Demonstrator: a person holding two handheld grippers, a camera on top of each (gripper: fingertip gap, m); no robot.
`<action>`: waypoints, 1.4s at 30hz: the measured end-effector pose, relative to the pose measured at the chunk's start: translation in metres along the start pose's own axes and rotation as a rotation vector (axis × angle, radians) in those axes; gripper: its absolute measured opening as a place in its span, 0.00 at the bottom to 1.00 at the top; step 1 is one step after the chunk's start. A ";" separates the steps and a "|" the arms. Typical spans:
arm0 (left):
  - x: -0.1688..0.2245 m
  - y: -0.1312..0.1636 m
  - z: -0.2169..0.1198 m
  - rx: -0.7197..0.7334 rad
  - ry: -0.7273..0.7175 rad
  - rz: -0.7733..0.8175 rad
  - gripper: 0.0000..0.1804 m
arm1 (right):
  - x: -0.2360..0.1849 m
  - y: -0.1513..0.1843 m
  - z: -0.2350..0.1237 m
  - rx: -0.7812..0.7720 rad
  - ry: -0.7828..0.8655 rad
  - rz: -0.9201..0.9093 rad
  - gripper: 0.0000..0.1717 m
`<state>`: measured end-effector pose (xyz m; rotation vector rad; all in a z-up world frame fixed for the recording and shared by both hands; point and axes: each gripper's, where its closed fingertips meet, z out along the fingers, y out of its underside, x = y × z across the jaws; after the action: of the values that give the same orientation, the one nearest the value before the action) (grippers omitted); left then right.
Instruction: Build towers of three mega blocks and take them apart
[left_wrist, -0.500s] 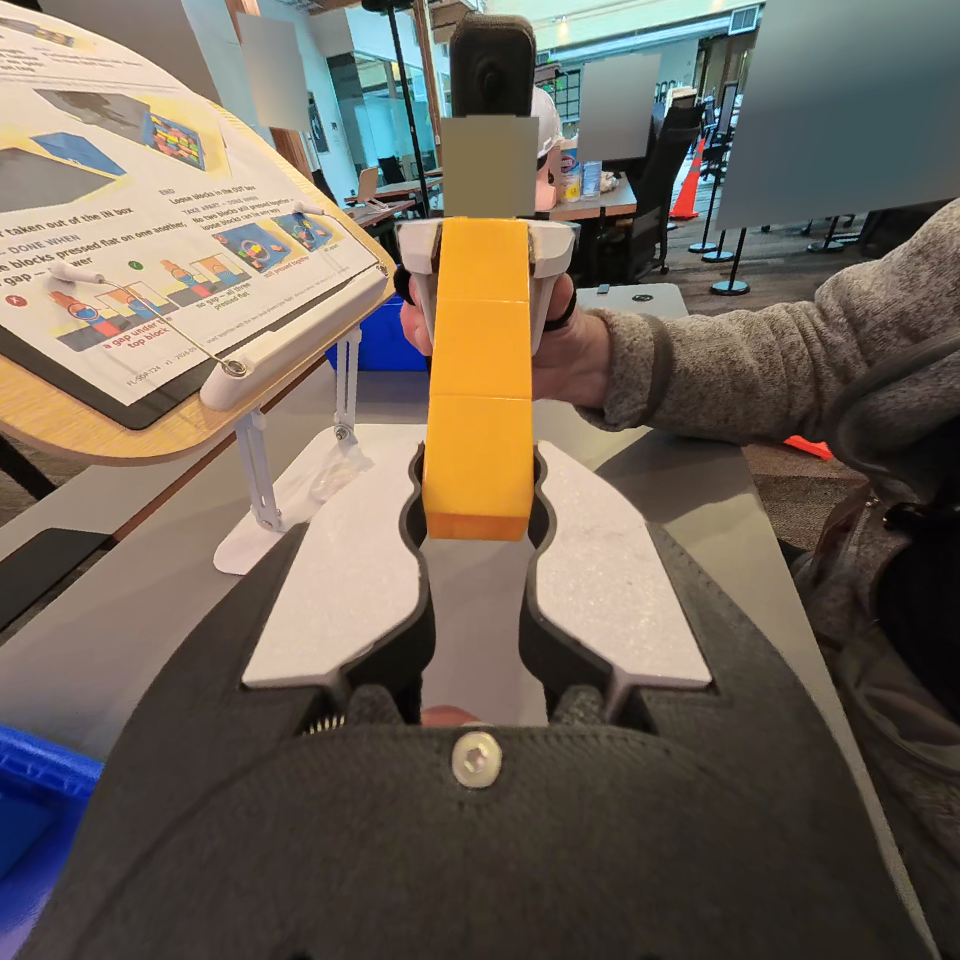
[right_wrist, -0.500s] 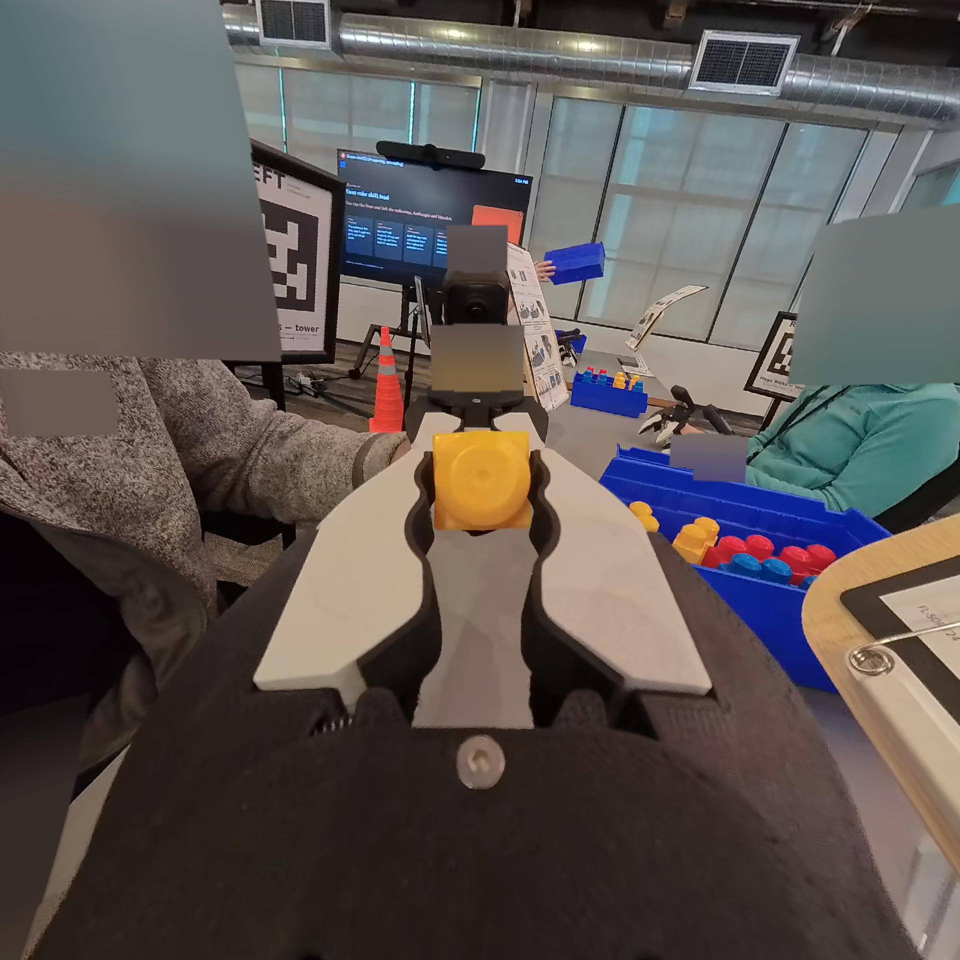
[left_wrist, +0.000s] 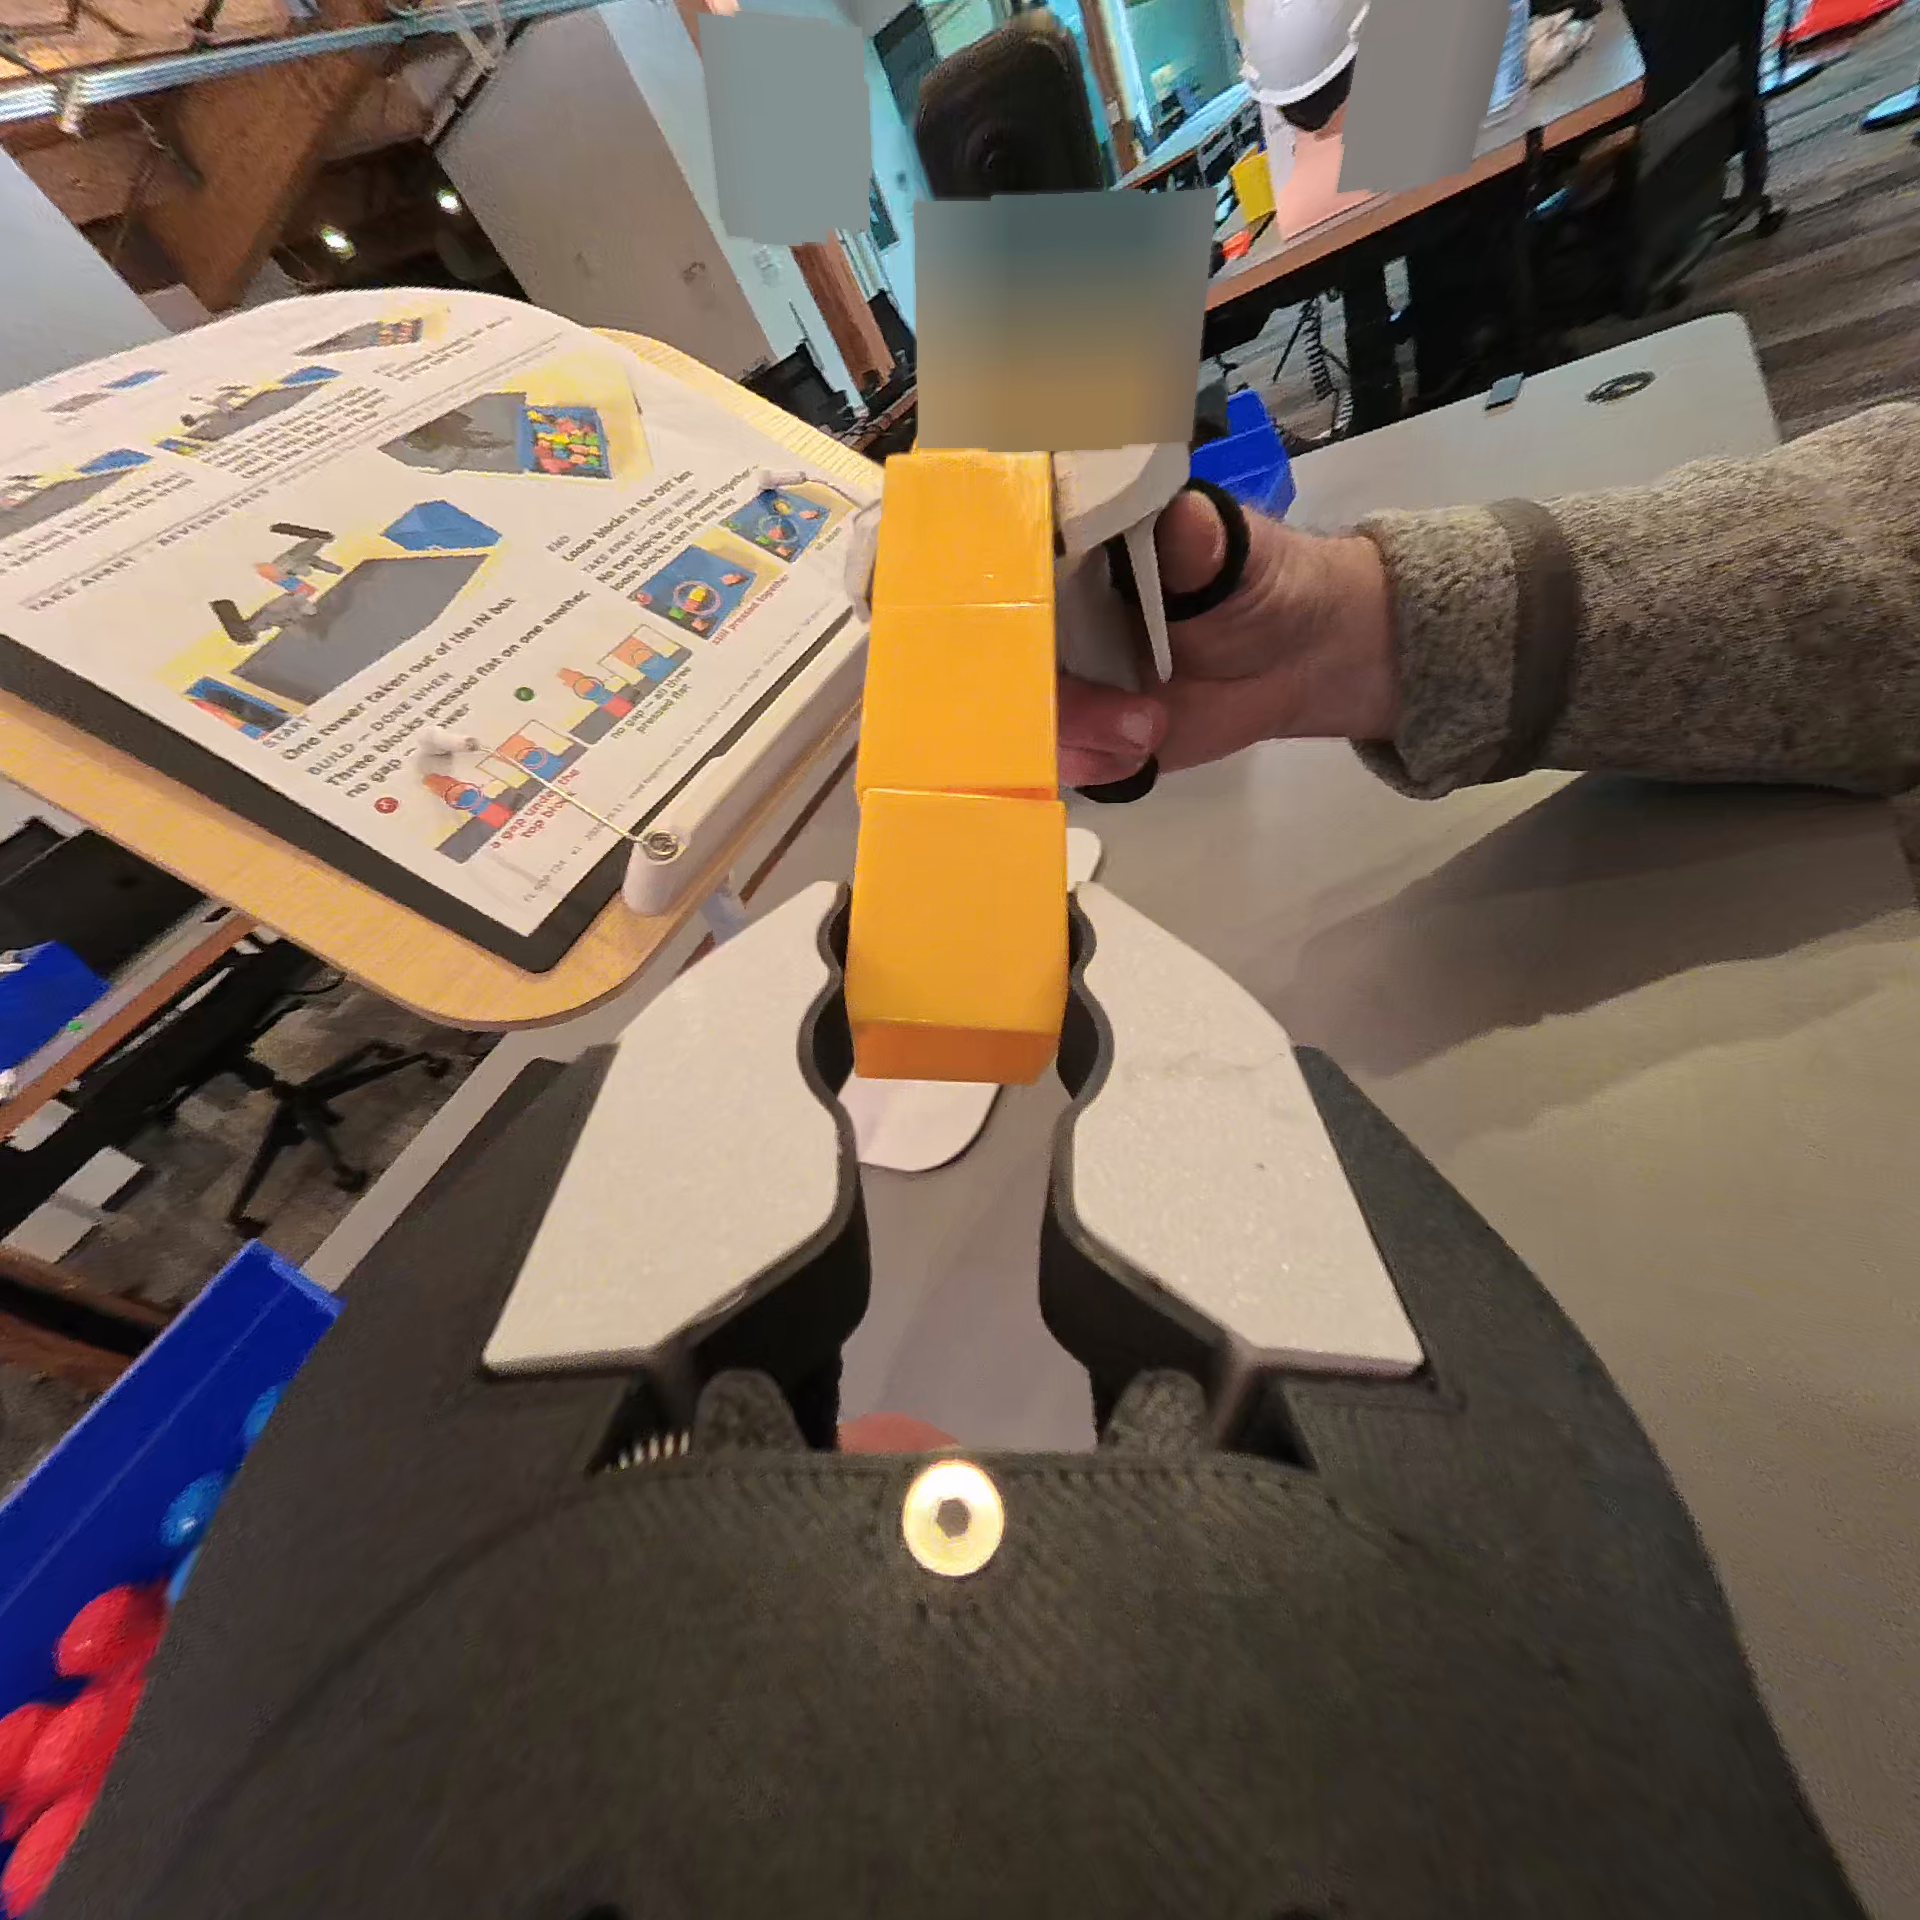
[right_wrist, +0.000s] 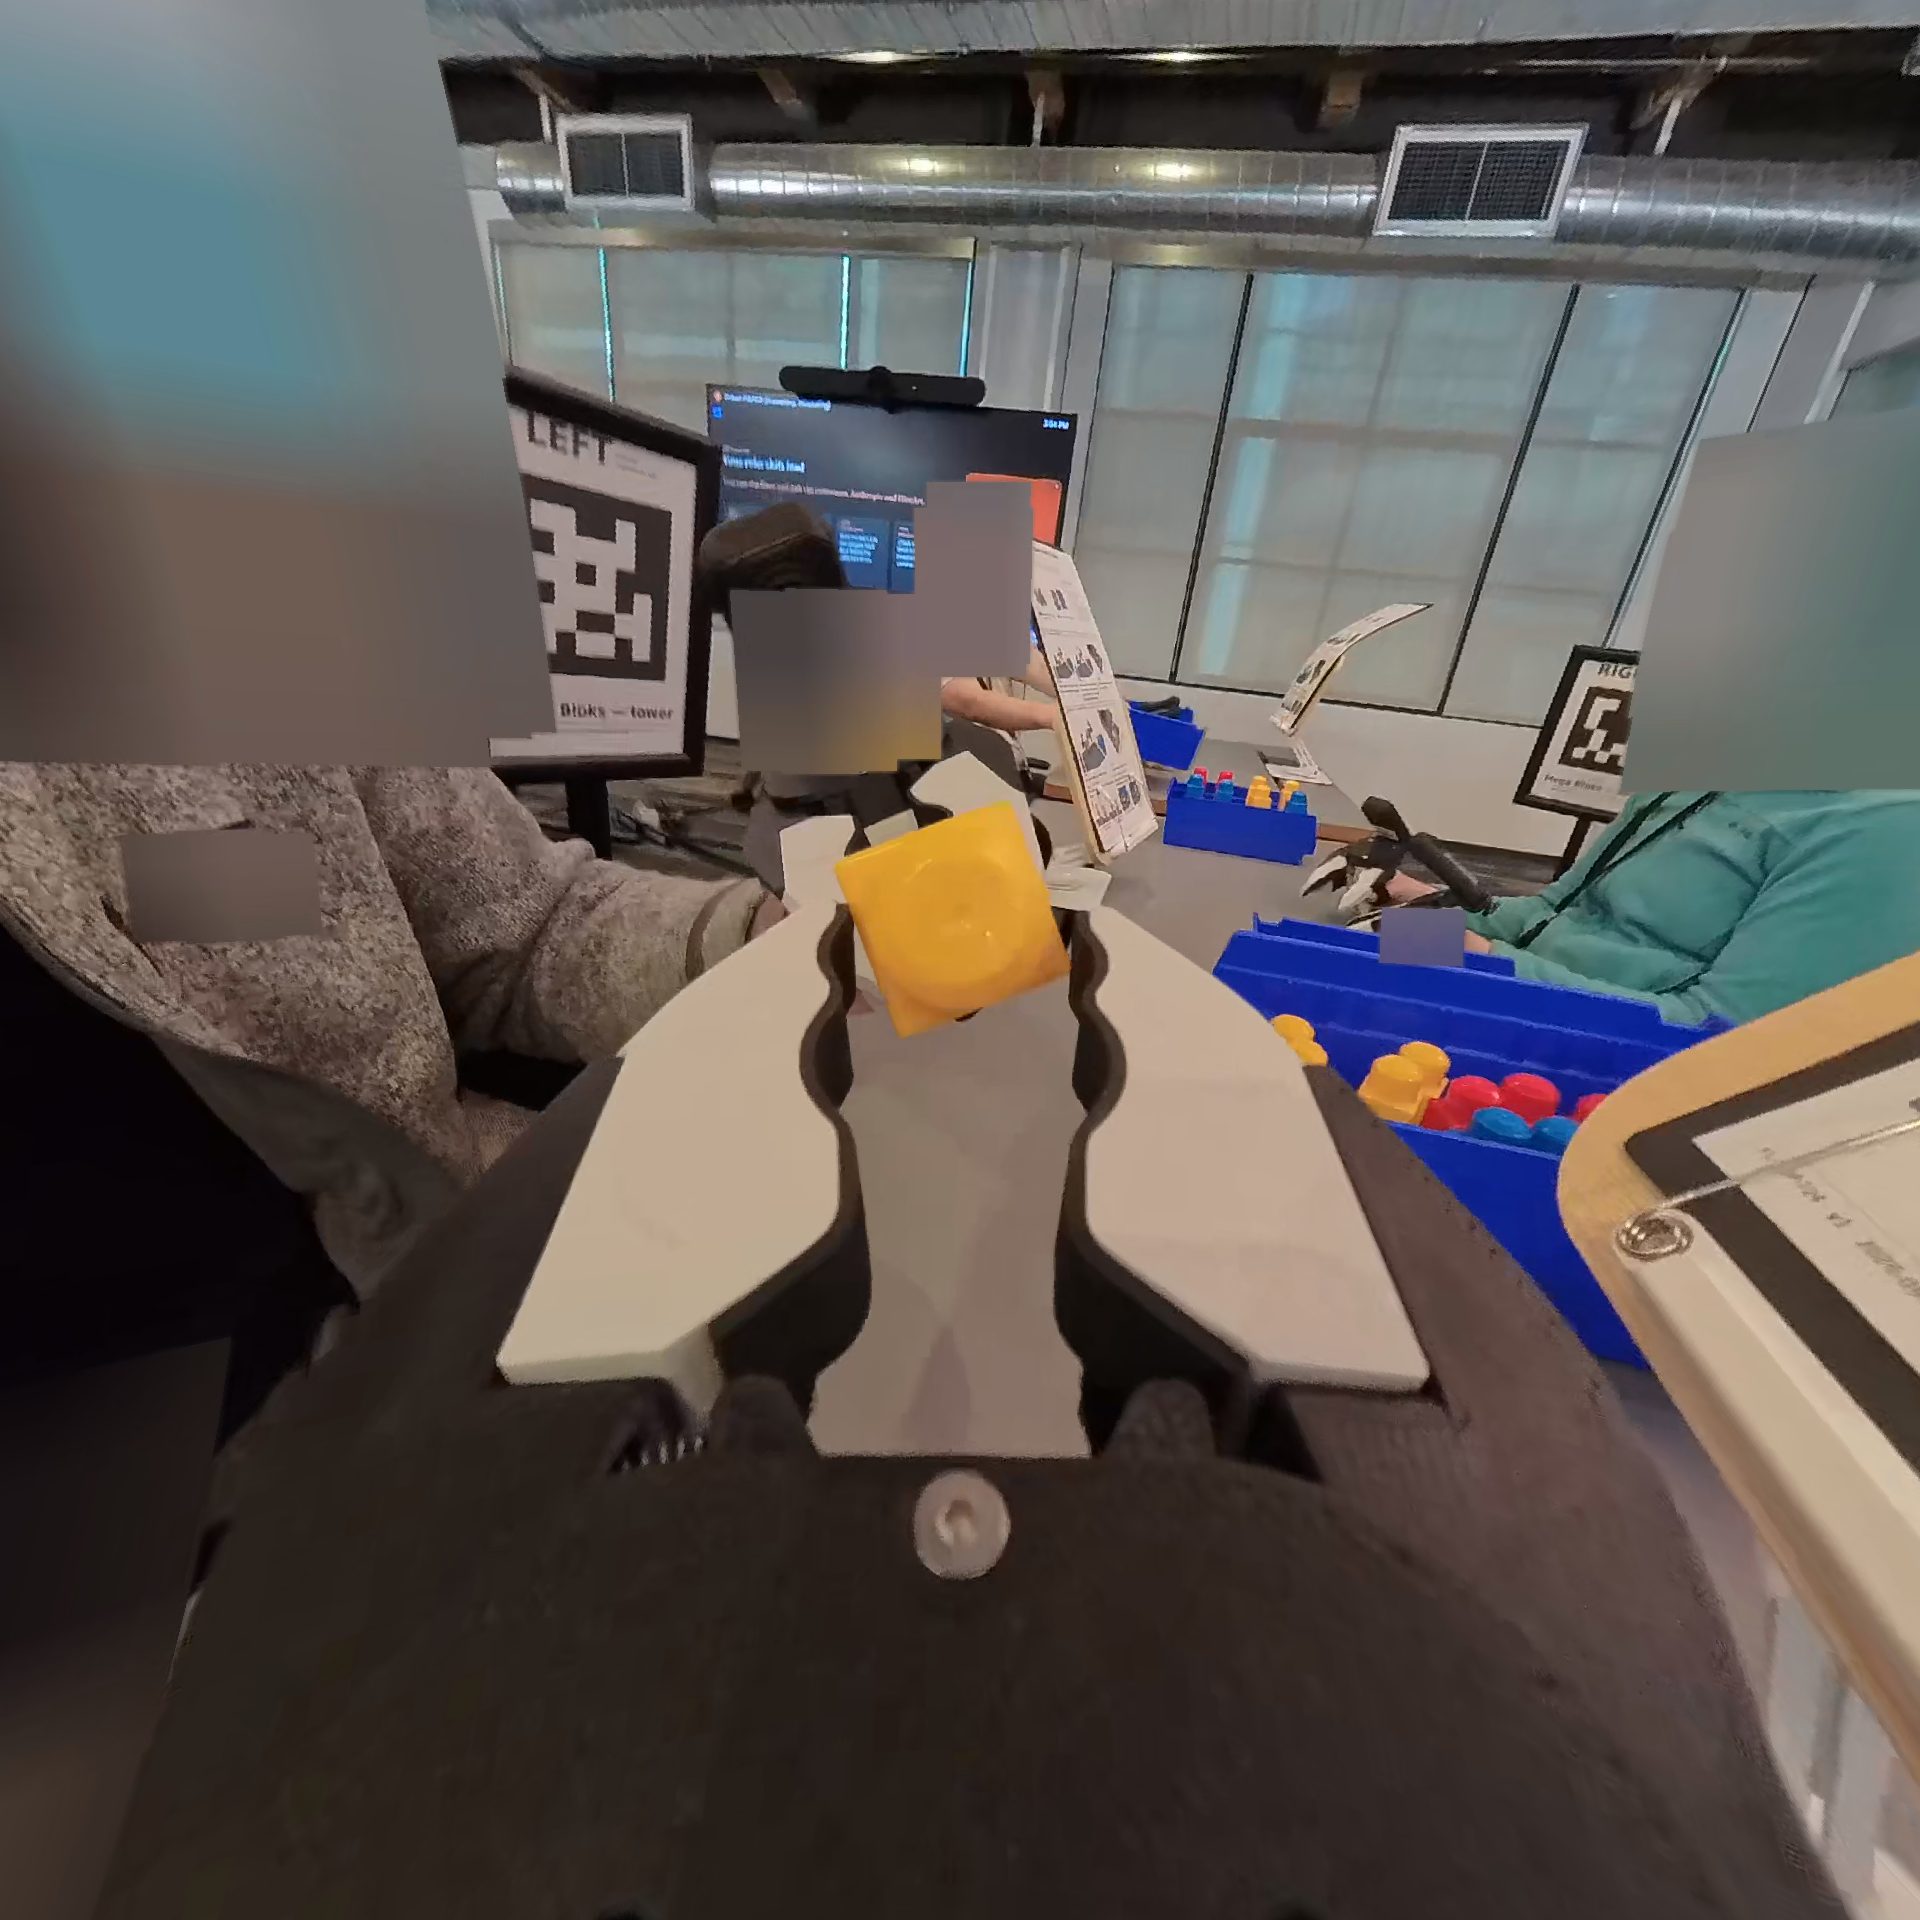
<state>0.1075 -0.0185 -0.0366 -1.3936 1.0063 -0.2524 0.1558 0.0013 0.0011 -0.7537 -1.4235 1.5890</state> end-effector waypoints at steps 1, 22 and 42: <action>0.001 -0.001 -0.001 0.010 0.023 -0.016 0.20 | -0.002 0.000 0.000 -0.012 -0.004 -0.015 0.23; 0.014 0.009 0.006 0.022 0.201 -0.214 0.20 | -0.012 -0.001 0.001 -0.104 -0.001 -0.099 0.21; 0.006 0.019 0.028 0.307 0.261 -0.629 0.20 | 0.022 0.019 0.017 -0.111 0.134 0.135 0.35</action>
<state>0.1230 0.0014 -0.0601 -1.3778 0.6703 -1.0329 0.1275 0.0127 -0.0122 -1.0213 -1.3969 1.5385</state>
